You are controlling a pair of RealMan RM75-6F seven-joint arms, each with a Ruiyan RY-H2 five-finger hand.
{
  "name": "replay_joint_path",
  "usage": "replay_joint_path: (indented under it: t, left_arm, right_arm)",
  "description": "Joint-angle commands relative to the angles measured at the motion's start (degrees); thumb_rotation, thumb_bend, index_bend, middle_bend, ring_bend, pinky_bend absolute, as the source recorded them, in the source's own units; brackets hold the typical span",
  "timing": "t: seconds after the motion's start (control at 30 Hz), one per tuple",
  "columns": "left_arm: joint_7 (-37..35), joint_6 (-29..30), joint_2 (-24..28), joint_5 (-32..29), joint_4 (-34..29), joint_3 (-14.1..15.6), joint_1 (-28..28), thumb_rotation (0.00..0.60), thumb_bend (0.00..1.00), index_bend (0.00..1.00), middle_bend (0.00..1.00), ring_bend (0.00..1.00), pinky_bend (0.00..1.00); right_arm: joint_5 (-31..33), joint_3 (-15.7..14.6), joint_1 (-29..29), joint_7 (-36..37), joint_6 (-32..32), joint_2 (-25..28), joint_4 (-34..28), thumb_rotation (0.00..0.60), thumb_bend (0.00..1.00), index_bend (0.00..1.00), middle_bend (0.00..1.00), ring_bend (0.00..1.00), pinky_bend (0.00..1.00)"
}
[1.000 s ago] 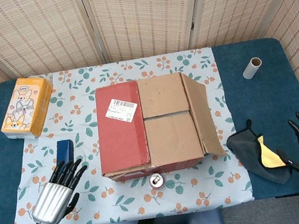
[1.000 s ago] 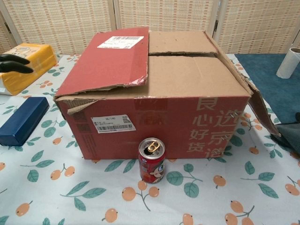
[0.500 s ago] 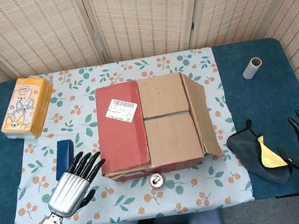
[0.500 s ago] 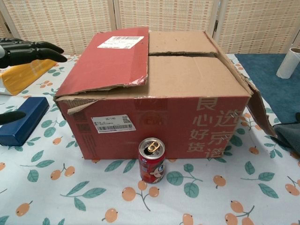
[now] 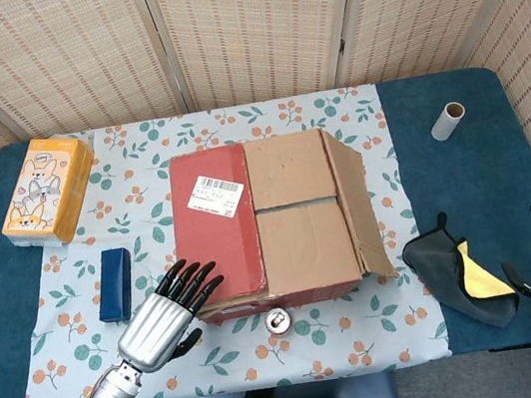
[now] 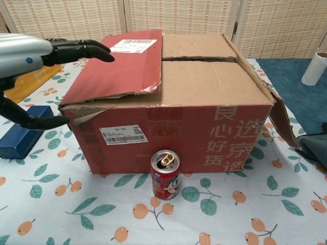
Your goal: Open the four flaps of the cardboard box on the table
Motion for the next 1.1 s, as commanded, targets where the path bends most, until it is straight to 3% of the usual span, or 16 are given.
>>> replay_joint_path:
  t: [0.03, 0.43, 0.73, 1.1]
  left_arm:
    - [1.12, -0.87, -0.93, -1.54, -0.44, -0.76, -1.28, 0.6, 0.39, 0.0, 0.0, 0.0, 0.0]
    - [7.55, -2.55, -5.93, -9.52, 1.04, -3.09, -6.1, 0.6, 0.47, 0.0, 0.0, 0.0, 0.0]
    - [13.96, 0.97, -10.57, -9.83, 3.32, -2.61, -7.27, 0.6, 0.55, 0.0, 0.0, 0.0, 0.0]
    - [16.59, 2.45, -12.35, -11.68, 4.5, -2.32, -8.68, 0.6, 0.55, 0.0, 0.0, 0.0, 0.0]
  right_arm:
    - [0.27, 0.21, -0.05, -0.29, -0.44, 0.17, -0.25, 0.6, 0.34, 0.0, 0.0, 0.0, 0.0]
    - [0.31, 0.69, -0.26, -0.5, -0.93, 0.4, -0.53, 0.6, 0.34, 0.0, 0.0, 0.0, 0.0]
    - [-1.44, -0.5, 0.12, -2.86, -2.21, -0.47, 0.33, 0.6, 0.34, 0.0, 0.0, 0.0, 0.0]
    - [-1.1, -0.13, -0.06, -2.17, -2.27, -0.04, -0.16, 0.6, 0.34, 0.0, 0.0, 0.0, 0.0]
